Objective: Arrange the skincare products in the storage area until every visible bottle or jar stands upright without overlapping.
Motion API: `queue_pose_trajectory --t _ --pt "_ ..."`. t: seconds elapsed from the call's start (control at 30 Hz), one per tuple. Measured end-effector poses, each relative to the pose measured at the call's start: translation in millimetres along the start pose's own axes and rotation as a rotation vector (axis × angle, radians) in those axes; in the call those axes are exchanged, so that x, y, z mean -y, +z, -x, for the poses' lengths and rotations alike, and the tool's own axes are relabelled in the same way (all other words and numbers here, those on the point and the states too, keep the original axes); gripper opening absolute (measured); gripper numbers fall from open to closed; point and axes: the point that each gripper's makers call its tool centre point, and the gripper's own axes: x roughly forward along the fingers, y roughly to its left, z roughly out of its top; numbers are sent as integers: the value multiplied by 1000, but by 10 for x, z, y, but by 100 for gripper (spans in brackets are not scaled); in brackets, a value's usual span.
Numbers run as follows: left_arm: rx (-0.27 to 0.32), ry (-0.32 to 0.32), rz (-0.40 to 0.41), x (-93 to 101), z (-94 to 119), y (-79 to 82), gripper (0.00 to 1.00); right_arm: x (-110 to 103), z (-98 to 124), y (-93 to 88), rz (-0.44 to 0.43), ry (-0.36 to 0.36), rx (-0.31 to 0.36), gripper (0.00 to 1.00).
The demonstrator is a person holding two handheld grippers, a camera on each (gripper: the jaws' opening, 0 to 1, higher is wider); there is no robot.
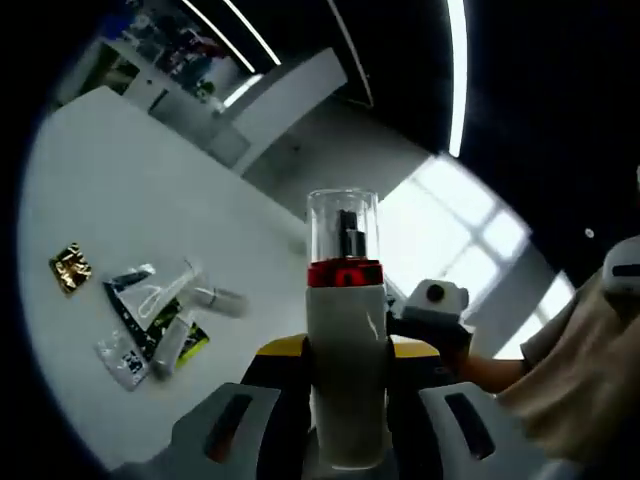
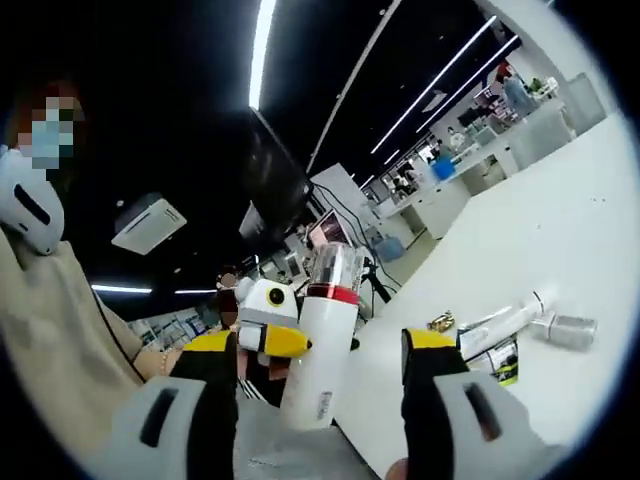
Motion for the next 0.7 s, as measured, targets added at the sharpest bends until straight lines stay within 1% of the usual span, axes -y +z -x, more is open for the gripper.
queue_pose_trajectory --t 0.07,0.1,0.13,0.2,0.3,0.37,0.47,0.53,0.6,0.63,0.7 --pt "-3 -24 -28 105 -35 24 24 -51 -53 35 8 29 -20 68" --pt "-8 -33 -31 144 -48 27 24 -107 -84 62 -2 59 -26 67" --pt "-13 -47 -34 186 -62 31 24 -156 -107 87 -13 87 -26 66" --pt "-23 -79 -66 300 -94 41 24 -226 -140 128 -24 125 -28 63" --pt "-48 -97 -90 383 -116 26 24 -255 -159 159 -51 145 -39 55" --pt "-68 -111 -111 435 -125 3 24 -298 -153 186 -50 161 -33 50" --pt "-92 -130 -126 509 -136 -33 24 -371 -138 229 -79 197 -17 45" --pt "-104 -149 -132 568 -141 -59 24 -401 -125 211 -43 202 -28 41" --pt "-113 -164 -136 621 -149 -83 24 -420 -114 167 -4 206 -53 36" --pt "-116 -167 -138 639 -155 -92 24 -453 -110 172 -9 223 -50 36" --pt "-125 -174 -140 654 -153 -112 24 -496 -99 165 -3 235 -58 33"
